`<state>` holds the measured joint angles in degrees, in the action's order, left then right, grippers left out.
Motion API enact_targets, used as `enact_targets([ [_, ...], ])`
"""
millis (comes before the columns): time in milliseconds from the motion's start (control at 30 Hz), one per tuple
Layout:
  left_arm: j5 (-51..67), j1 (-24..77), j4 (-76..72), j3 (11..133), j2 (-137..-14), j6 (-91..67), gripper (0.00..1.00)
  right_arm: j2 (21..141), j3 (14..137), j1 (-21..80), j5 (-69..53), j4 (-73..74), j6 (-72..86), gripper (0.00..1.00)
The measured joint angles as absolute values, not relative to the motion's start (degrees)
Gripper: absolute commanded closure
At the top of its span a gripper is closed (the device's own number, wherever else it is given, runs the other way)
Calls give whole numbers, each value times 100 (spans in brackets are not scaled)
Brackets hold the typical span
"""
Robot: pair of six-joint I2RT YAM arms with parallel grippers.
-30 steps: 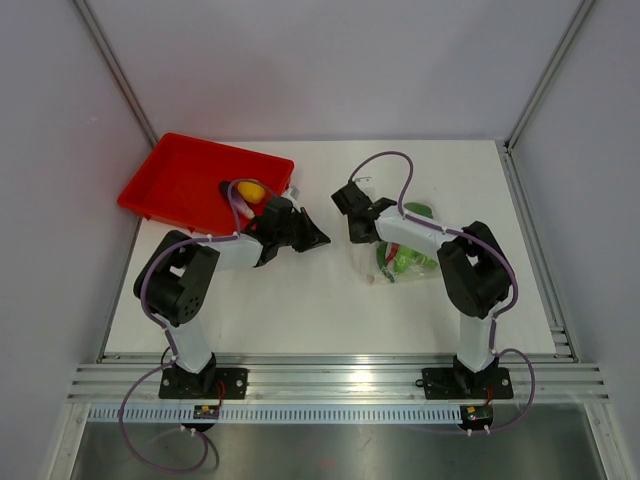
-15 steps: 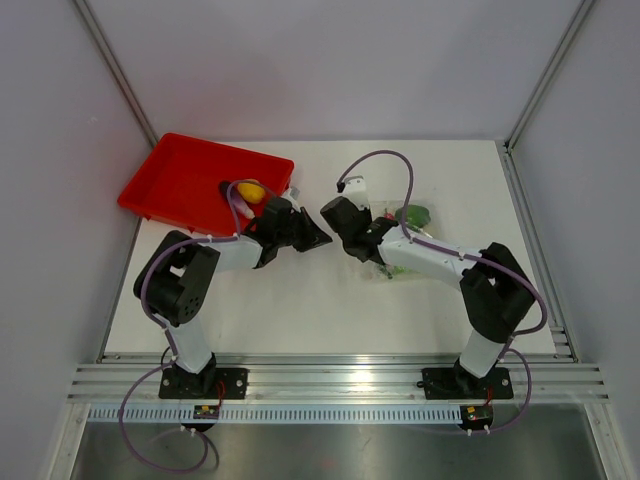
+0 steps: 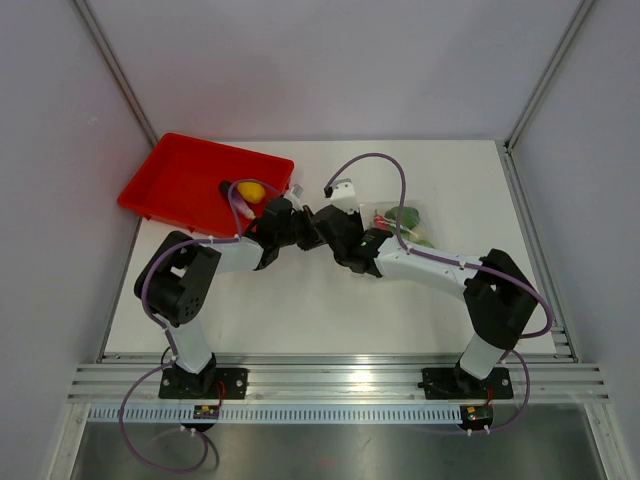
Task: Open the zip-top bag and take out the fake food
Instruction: Adjust the zipper food storage bag at the center of the board.
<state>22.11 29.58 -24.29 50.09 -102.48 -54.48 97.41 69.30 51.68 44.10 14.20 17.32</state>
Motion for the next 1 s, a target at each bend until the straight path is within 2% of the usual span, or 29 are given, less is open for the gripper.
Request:
enact_targets([
  [133,2298,2978,-2567,5006,-10250,-5472,100,9741,6928,5192,4403,1334,1719,80],
  [167,2314,2989,-2587,5006,-10254,-5483,99,9741,6928,5192,4394,1310,1717,72],
  [367,2386,3052,-2670,5006,-10405,-5529,94,9723,6831,5192,4388,1175,1737,54],
  [400,2388,3057,-2665,5006,-10420,-5533,90,9714,6810,5192,4390,1173,1741,53],
  [533,2397,3070,-2668,5009,-10464,-5537,85,9660,6744,5192,4399,1170,1789,48],
  [667,2408,3074,-2668,5013,-10556,-5544,85,9476,6619,5192,4447,1144,1885,44],
  [867,2408,3074,-2648,5017,-10779,-5553,84,9087,6420,5059,4569,1186,2193,44],
  [1000,2397,3076,-2526,5026,-10812,-5548,80,8888,6326,4410,4099,1273,2637,44],
])
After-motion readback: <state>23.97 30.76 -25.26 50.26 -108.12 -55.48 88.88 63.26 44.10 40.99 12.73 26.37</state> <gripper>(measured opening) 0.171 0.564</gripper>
